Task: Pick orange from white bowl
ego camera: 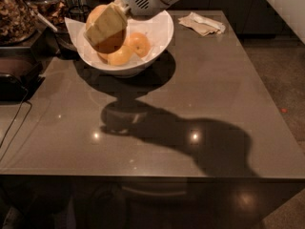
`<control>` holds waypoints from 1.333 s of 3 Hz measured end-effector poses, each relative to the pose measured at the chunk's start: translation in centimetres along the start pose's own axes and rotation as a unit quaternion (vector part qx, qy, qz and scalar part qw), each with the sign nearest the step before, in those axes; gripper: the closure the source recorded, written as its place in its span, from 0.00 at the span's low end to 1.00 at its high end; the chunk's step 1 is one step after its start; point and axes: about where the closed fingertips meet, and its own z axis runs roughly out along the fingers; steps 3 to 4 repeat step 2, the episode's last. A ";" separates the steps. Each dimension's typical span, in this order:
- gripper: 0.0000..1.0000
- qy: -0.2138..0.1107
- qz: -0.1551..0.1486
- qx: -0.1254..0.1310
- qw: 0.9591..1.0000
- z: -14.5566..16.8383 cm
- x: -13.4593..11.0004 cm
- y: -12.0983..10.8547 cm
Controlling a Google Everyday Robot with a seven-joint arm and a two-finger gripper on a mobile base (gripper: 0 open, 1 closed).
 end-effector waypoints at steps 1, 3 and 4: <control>1.00 -0.012 0.015 0.012 1.000 -0.4 0.2 2.0; 1.00 -0.011 0.015 0.013 1.000 -0.3 0.3 2.0; 1.00 -0.011 0.015 0.013 1.000 -0.3 0.3 2.0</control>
Offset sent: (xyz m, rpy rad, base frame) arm -0.0181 0.0022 0.0007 0.0243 0.0012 -0.0321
